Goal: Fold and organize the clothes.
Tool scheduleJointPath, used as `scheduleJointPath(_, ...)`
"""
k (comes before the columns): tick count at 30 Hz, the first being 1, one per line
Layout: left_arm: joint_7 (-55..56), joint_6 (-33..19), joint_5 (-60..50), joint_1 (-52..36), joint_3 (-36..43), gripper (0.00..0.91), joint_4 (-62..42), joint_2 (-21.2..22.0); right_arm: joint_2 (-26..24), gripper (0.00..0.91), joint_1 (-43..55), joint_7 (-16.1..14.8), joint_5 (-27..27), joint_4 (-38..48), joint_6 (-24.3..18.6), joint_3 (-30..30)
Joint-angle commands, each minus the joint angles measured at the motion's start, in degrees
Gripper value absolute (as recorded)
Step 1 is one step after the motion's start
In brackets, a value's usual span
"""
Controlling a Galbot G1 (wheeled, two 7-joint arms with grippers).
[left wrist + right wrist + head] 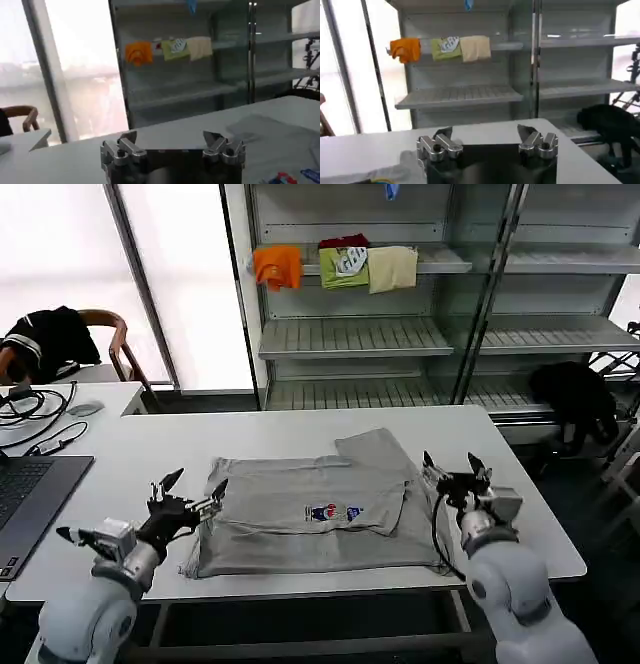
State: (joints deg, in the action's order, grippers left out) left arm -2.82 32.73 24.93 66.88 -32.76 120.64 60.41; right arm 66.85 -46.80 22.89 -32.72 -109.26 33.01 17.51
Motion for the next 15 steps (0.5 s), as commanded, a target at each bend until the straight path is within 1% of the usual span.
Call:
scheduleJointPath(1,-2.7,0.4,4.4,-20.2,7.4,0.907,-16.5,-3.1,0.4,0.907,22.7,-1.8,-1.1,20.1,0.2,-9.5)
scheduleJointPath(2,-3.1,0.4,4.4,-21.8,7.9,0.907,-18.9,-2.7,1.1,0.907,25.3,-3.1,-1.1,24.3,0.2,-11.3)
scheduleJointPath(3,-3.6,0.4,4.8,-23.1,8.1,0.907,-20.8,-2.5,1.5,0.907,26.7,-4.1,-1.1,26.0,0.2,-12.0)
scheduleJointPath(4,-4.0,0.4,6.8,-23.8,8.4,0.907,-22.3,-2.4,1.8,0.907,27.7,-4.4,-1.1,28.0,0.2,-12.8)
scheduleJointPath(5,-4.0,0.4,7.5,-25.3,8.9,0.907,-24.8,-2.1,2.5,0.907,29.2,-5.4,-1.1,30.5,0.2,-13.7)
scheduleJointPath(7,-4.6,0.4,7.4,-27.6,10.2,0.907,-29.0,-1.6,3.5,0.907,31.1,-6.4,-1.1,33.9,0.2,-14.5)
scheduleJointPath(8,-4.7,0.4,7.3,-28.4,10.5,0.907,-29.9,-1.3,4.4,0.907,32.7,-7.2,-1.0,37.1,0.2,-15.5)
scheduleJointPath(12,-5.3,0.4,5.1,-31.9,12.4,0.907,-35.5,1.8,7.8,0.907,36.3,-10.1,-0.6,47.0,0.1,-17.0)
scheduleJointPath(15,-5.9,0.4,2.9,-33.2,12.9,0.907,-38.7,4.2,9.4,0.907,37.4,-12.3,-0.5,51.7,0.1,-17.0)
